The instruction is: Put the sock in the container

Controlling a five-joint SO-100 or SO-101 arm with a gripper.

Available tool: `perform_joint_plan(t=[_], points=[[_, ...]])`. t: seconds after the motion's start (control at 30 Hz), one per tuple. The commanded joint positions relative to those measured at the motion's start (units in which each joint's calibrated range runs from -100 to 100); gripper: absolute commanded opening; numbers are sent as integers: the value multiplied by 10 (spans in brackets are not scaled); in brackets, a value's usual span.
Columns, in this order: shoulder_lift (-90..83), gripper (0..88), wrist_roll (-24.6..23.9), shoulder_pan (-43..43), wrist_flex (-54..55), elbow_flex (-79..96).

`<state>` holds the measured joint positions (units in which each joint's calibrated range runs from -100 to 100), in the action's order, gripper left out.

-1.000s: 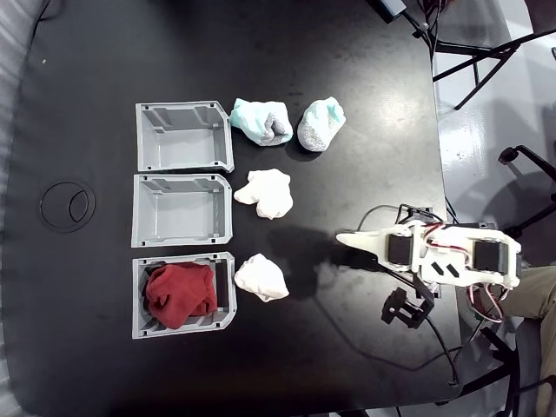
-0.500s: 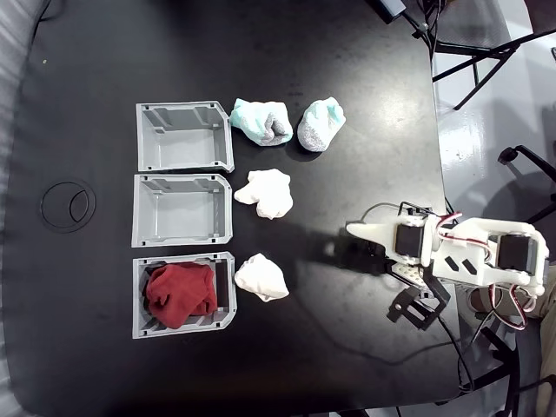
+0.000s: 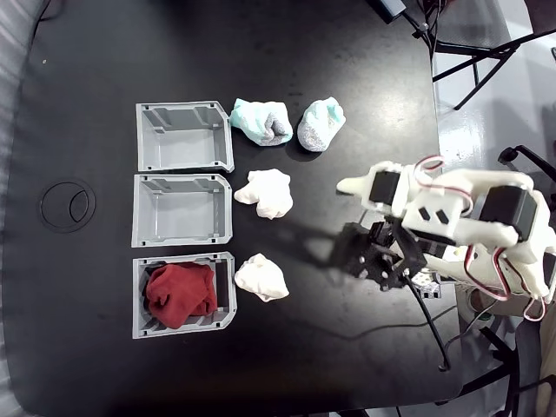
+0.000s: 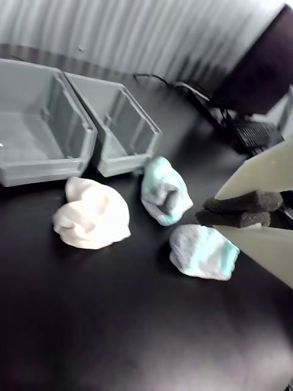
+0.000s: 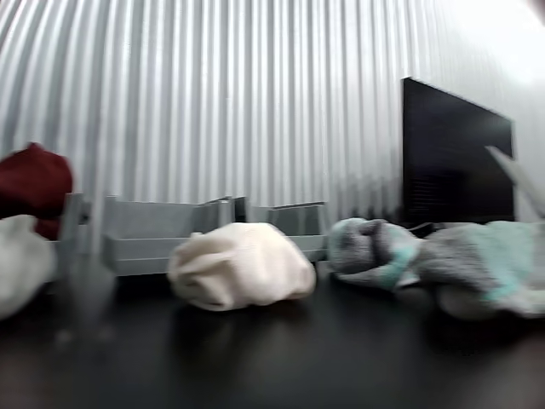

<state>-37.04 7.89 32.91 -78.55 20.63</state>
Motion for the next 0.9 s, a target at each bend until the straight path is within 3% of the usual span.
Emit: perform_joint_plan(t=[0.0,0.4,0.63,0.87], points=[[16,13,-3,73,-8,-39],[41,13,4,292,-1,-34],[174,13,4,346,45,-49],[308,13,4,344,43,-185]])
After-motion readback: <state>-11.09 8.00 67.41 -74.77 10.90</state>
